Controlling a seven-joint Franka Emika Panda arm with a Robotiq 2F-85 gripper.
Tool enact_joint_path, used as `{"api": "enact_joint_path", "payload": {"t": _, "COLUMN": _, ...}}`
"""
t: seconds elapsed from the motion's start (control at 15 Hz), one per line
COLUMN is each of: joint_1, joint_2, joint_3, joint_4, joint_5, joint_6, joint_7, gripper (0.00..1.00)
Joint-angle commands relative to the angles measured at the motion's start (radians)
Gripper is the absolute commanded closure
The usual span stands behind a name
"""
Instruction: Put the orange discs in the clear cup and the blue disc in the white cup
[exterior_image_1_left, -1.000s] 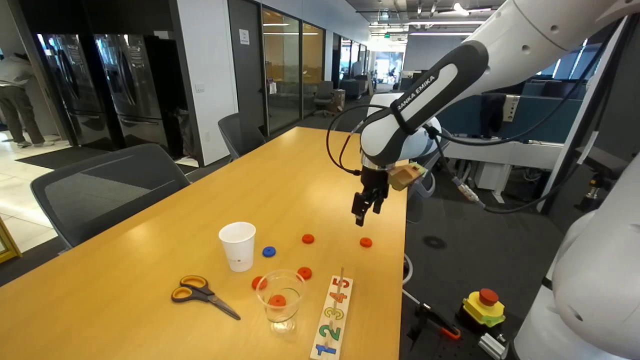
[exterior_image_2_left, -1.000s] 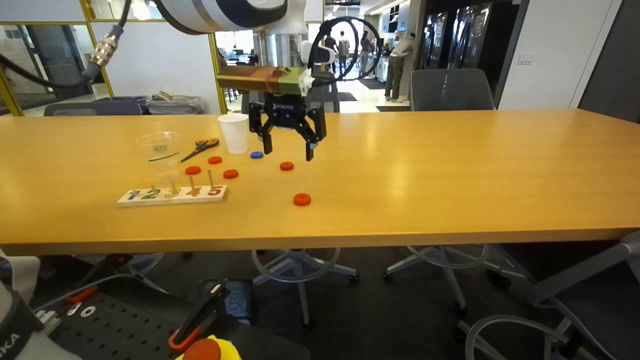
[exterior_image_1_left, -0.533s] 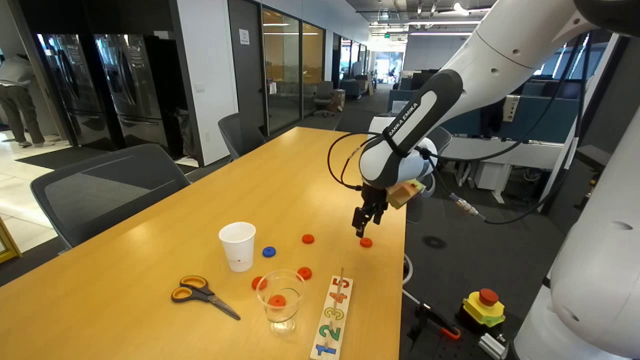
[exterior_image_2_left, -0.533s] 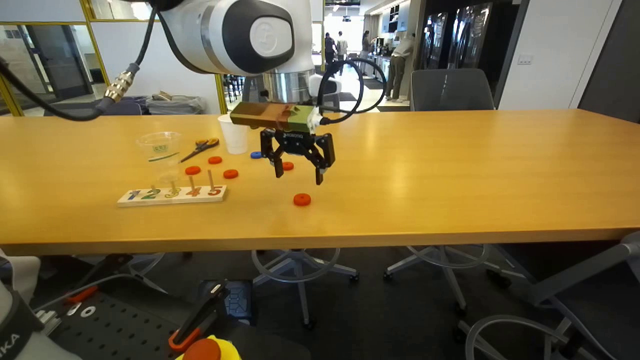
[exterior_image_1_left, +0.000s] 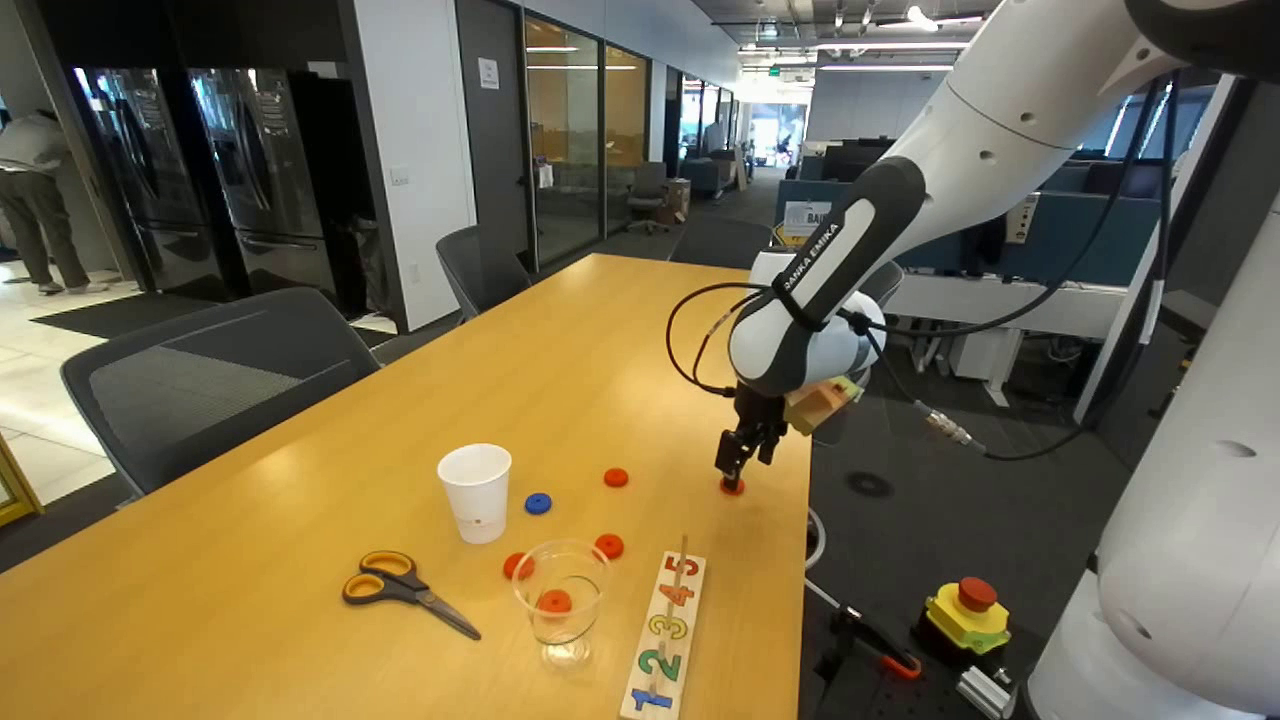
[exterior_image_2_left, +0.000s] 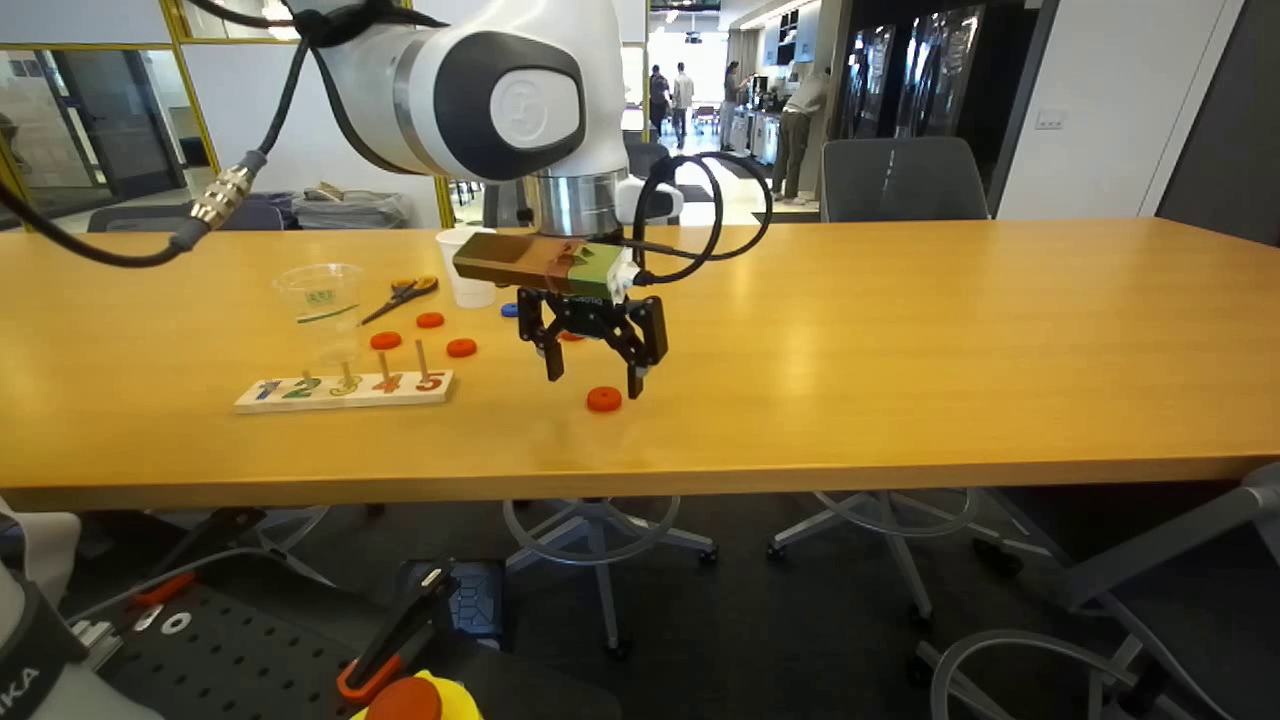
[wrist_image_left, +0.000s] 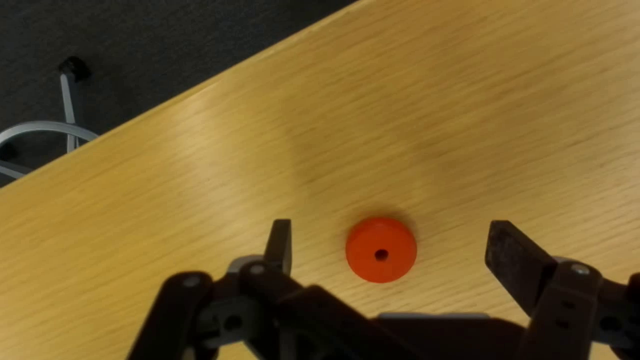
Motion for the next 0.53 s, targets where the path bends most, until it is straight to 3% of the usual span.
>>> {"api": "enact_joint_path", "payload": {"t": 0.0, "joint_1": -0.013, "joint_2": 0.036, "joint_3": 0.016, "joint_4": 0.003, "joint_5": 0.011, "joint_6": 0.068, "joint_7": 0.002, "gripper": 0.0}}
{"api": "enact_joint_path", "payload": {"t": 0.47, "joint_1": -0.021, "joint_2": 0.11, "joint_3": 0.032, "joint_4": 0.029, "joint_5": 0.032, "joint_6": 0.112, "joint_7": 0.001, "gripper": 0.0}}
